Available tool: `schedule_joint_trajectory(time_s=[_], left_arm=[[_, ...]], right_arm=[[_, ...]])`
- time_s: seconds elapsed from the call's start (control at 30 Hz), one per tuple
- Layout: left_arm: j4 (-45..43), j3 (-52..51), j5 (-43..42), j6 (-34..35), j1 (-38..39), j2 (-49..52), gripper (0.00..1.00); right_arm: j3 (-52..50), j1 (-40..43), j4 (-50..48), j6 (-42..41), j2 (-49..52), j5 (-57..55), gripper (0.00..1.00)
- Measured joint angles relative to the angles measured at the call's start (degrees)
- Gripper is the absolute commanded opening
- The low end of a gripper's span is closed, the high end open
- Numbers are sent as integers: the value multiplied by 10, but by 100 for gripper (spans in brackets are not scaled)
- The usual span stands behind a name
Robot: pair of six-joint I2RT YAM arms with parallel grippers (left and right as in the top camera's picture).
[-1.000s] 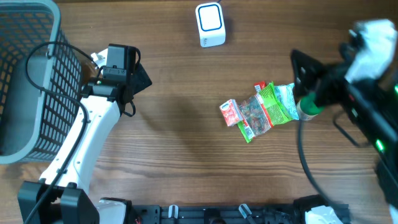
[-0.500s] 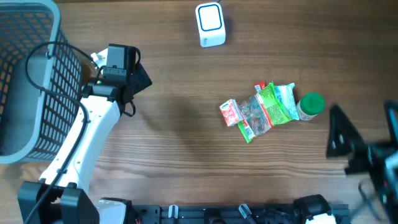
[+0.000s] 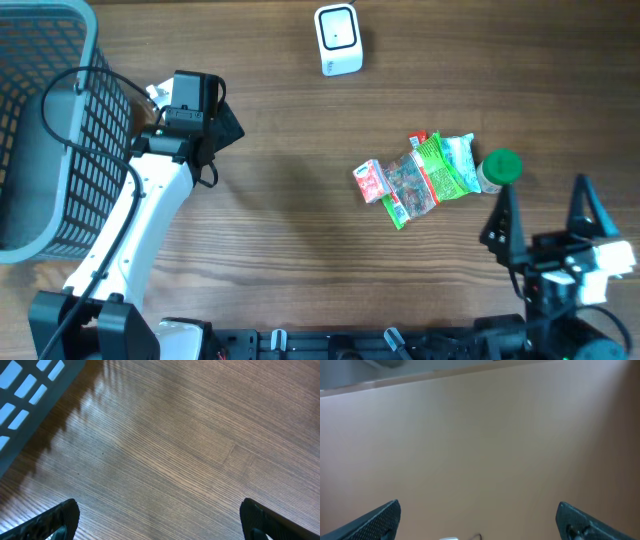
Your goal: Scan the item barcode
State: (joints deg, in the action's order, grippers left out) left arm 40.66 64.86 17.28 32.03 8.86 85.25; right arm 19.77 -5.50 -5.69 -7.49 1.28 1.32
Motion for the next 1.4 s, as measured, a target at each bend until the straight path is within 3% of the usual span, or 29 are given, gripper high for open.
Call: schedule_joint_trajectory(time_s=[0.1,0.33,0.43,0.57,1.4], left_arm=[[0,0,0,0,0,0,100],[0,0,0,0,0,0,100],[0,0,0,0,0,0,100],[0,0,0,0,0,0,100],[0,0,0,0,0,0,100]], right_arm=[[-70,14,-46,-4,0,32,100],[-176,17,-47,-25,-1,62,100],[-192,17,5,-28,-2,68,100],[-194,17,52,-28,-2,72,100],[-194,17,52,-30,-2,73,100]])
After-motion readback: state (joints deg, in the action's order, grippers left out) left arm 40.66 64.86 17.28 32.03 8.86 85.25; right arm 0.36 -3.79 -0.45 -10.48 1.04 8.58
